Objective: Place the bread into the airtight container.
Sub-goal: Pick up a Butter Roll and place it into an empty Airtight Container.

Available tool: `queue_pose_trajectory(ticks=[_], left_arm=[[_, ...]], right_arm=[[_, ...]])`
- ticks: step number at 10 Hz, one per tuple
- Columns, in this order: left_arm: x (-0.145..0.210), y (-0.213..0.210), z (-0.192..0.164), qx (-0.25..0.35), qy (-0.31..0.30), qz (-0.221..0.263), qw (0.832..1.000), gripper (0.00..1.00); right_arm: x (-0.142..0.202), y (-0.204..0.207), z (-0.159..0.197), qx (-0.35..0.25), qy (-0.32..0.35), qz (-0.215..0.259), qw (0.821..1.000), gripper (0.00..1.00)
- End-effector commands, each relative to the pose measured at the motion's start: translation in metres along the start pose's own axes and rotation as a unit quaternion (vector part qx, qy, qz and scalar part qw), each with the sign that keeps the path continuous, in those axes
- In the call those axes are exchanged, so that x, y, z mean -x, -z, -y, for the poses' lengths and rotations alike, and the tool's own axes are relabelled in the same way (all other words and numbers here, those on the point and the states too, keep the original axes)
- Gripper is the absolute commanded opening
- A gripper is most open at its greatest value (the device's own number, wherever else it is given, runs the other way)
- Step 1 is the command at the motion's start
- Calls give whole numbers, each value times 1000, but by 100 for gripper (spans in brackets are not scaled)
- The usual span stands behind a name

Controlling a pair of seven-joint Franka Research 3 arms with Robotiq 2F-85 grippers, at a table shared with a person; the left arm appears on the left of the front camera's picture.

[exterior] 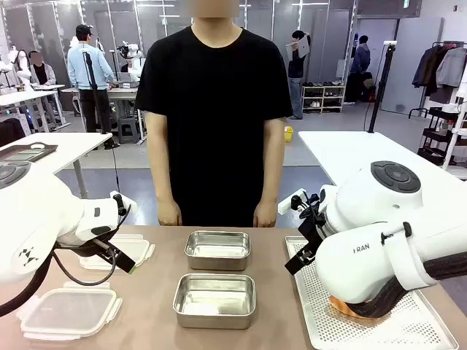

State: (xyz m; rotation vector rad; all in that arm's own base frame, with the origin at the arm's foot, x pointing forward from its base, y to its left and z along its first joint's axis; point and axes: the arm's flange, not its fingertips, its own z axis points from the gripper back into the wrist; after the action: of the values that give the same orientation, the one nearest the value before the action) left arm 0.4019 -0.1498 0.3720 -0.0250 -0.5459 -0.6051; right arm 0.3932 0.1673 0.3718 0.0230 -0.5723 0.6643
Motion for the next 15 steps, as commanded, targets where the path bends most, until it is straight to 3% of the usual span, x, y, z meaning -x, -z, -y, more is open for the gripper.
queue_pose_trajectory(ticks=[1,12,15], left_arm=[[0,0,0,0,0,0,1000,100],[-12,-10,-4,8,7,9,1000,100],[-59,-70,-32,67,-29,7,997,100]], right_arm=[[0,0,0,0,0,0,1000,100],[0,0,0,0,-2,0,1000,100],[-32,-73,25,-26,-7,7,1000,100]])
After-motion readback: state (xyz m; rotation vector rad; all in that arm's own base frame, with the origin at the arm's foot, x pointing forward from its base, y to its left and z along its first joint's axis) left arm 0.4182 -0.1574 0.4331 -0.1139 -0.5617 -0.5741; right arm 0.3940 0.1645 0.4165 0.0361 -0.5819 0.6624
